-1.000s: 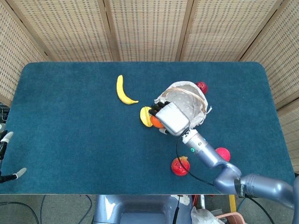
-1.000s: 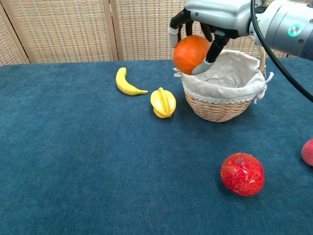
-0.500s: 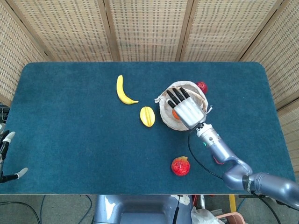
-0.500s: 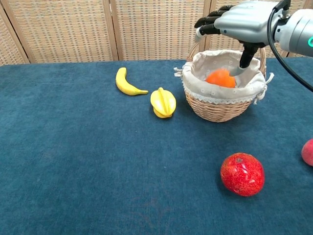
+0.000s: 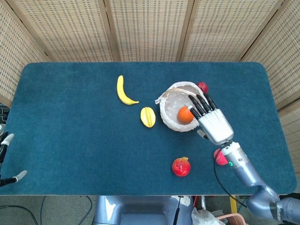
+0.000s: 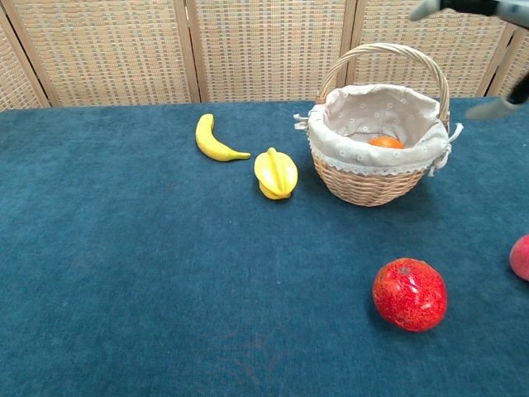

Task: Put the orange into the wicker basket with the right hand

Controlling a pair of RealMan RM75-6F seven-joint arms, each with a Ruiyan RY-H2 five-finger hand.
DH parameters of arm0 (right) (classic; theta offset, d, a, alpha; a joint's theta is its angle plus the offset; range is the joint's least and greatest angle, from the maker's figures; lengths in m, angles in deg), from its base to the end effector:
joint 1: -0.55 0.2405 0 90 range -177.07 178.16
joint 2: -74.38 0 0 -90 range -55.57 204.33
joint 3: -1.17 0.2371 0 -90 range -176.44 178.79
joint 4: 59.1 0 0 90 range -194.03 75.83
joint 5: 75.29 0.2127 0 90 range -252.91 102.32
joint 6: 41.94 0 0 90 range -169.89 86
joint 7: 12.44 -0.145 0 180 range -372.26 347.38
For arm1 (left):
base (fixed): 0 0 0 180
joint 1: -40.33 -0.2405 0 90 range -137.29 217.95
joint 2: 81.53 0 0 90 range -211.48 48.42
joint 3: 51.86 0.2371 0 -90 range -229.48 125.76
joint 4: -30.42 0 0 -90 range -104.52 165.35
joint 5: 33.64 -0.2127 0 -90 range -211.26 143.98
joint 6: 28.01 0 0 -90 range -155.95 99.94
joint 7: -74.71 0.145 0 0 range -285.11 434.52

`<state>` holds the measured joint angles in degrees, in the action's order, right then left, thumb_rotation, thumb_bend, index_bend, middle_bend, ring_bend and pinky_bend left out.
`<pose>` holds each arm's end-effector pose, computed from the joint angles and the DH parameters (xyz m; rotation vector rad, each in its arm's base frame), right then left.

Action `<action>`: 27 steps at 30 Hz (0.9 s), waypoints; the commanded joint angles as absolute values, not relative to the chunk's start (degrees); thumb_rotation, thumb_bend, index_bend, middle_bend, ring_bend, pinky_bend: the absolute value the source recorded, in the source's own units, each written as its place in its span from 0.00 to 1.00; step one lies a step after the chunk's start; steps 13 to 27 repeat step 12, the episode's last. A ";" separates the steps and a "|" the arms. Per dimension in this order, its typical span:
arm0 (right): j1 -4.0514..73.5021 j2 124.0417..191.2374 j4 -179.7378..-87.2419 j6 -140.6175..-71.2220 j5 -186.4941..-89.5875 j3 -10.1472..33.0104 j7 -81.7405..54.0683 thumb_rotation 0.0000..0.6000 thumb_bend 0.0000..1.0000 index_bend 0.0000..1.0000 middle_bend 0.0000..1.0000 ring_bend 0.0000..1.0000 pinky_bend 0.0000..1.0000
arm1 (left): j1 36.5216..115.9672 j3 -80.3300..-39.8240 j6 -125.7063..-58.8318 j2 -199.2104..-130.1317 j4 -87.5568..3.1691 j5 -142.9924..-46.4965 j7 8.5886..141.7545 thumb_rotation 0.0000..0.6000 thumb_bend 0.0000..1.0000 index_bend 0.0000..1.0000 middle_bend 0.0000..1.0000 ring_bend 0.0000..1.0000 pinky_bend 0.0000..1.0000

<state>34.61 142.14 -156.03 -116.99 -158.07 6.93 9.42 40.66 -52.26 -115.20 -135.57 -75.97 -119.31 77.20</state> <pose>-0.1543 -0.3016 0.1077 1.7532 -0.4376 1.0117 -0.2744 0.1475 0.1771 -1.3342 -0.9778 -0.8580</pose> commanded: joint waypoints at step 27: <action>17.68 139.56 -153.32 -126.59 -159.54 -1.72 -3.70 1.00 0.00 0.00 0.00 0.00 0.00 | 39.23 -51.57 -118.46 -137.09 -73.64 -122.64 77.02 1.00 0.00 0.00 0.00 0.00 0.00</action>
